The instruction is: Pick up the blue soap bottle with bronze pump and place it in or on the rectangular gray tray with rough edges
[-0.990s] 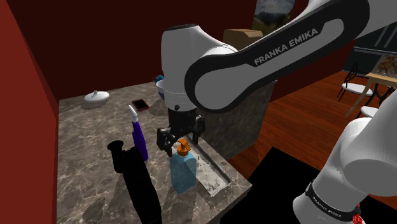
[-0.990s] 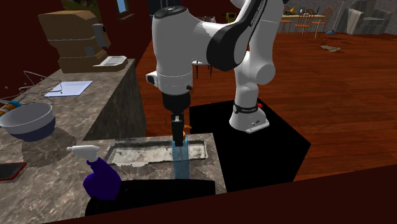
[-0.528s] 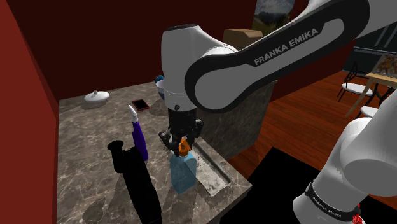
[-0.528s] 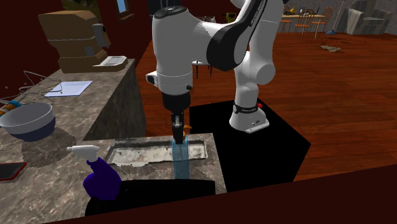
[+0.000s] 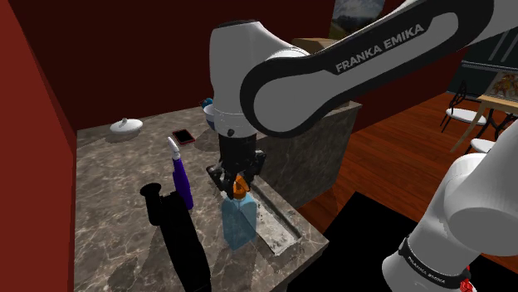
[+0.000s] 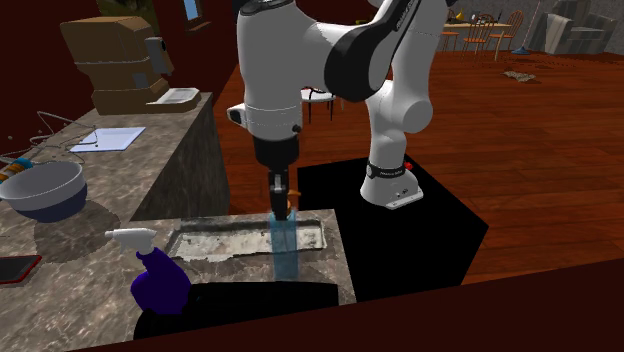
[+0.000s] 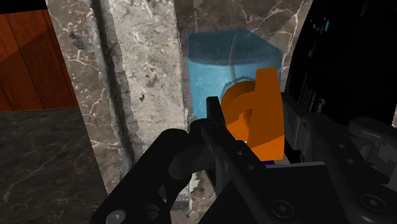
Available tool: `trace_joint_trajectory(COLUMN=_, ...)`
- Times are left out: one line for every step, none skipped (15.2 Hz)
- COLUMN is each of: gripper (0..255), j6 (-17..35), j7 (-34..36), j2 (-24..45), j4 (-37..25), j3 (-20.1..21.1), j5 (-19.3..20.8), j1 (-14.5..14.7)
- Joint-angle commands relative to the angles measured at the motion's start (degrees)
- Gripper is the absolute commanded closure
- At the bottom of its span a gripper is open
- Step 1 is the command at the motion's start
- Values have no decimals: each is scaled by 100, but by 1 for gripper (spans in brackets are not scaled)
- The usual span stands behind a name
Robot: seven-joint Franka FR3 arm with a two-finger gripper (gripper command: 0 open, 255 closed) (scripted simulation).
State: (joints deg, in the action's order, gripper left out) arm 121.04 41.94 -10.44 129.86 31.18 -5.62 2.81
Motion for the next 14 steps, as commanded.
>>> trace_joint_trajectory(gripper=255, j6=-167, j7=-21, j2=-72, j4=-102, j3=-19, j5=-29, j1=4)
trace_joint_trajectory(gripper=255, j6=-246, j7=-32, j2=-103, j4=-154, j3=-30, j5=-41, j1=5)
trace_joint_trajectory(gripper=255, j6=-326, j7=-42, j2=-133, j4=-206, j3=-40, j5=-52, j1=5)
trace_joint_trajectory(gripper=255, j6=-405, j7=-51, j2=-161, j4=-260, j3=-51, j5=-61, j1=5)
trace_joint_trajectory(gripper=255, j6=-484, j7=-60, j2=-188, j4=-314, j3=-61, j5=-70, j1=5)
trace_joint_trajectory(gripper=255, j6=-563, j7=-68, j2=-214, j4=-370, j3=-71, j5=-78, j1=5)
trace_joint_trajectory(gripper=255, j6=-642, j7=-76, j2=-237, j4=-427, j3=-81, j5=-84, j1=4)
trace_joint_trajectory(gripper=255, j6=-721, j7=-83, j2=-260, j4=-485, j3=-91, j5=-91, j1=4)
trace_joint_trajectory(gripper=255, j6=-799, j7=-89, j2=-281, j4=-545, j3=-100, j5=-96, j1=3)
trace_joint_trajectory(gripper=255, j6=-877, j7=-95, j2=-300, j4=-605, j3=-110, j5=-100, j1=2)
trace_joint_trajectory(gripper=255, j6=-956, j7=-100, j2=-318, j4=-667, j3=-119, j5=-104, j1=0)
trace_joint_trajectory(gripper=255, j6=-1034, j7=-105, j2=-335, j4=-730, j3=-128, j5=-108, j1=-1)
trace_joint_trajectory(gripper=255, j6=-1111, j7=-109, j2=-350, j4=-794, j3=-137, j5=-110, j1=-3)
trace_joint_trajectory(gripper=255, j6=-1189, j7=-112, j2=-363, j4=-859, j3=-145, j5=-112, j1=-5)
